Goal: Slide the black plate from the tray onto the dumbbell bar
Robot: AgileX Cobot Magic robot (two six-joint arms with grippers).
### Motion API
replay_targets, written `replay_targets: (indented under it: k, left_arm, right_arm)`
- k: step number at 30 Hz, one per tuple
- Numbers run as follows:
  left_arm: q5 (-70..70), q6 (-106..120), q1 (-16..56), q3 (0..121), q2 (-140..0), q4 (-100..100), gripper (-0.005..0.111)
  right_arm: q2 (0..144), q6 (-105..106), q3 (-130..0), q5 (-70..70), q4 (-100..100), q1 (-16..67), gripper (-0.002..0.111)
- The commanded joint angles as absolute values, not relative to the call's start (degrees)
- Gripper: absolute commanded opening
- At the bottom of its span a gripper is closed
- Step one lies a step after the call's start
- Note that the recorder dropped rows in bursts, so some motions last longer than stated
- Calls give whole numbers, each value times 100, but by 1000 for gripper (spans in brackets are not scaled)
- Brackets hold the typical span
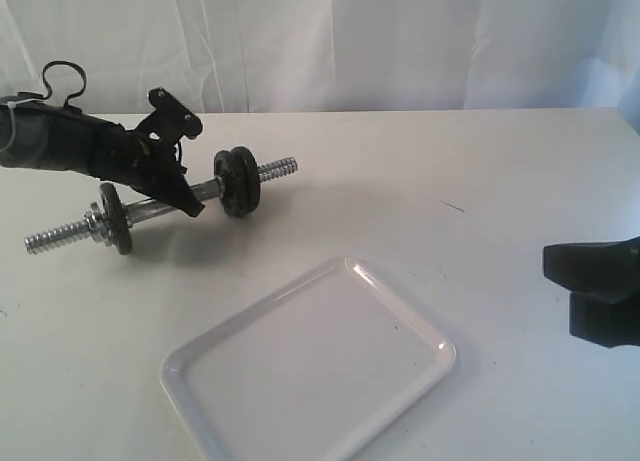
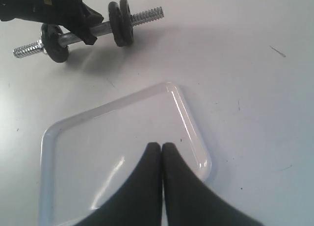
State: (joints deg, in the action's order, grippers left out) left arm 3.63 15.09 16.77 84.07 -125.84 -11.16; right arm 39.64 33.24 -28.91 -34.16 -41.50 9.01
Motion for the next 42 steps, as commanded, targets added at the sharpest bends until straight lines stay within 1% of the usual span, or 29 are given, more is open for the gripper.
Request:
replay_targets:
  k: [1,14,26,40,42]
  left_arm:
    - [-693,1473,1946,8118,-13032,-992,0]
    - [-560,1685,2030,7842,-13022,-906,0]
    - [-867,1645,2028,7839,-12558,-747,0]
    - [-994,1497,2028,7839,-12402,-724,0]
    - [-994,1497,2028,7839,-12361,-724,1]
  right_arm:
    - [3943,3428,-2874,-3444,-4217,869,0]
    - [3943,3476,-2874,-3467,-4284,869,0]
    - [3943,3474,-2874,-3467,-4296,869,0]
    - [3943,3474,-2874,-3506,-4305,869,0]
    - [3943,3474,-2874,-3506,-4305,869,0]
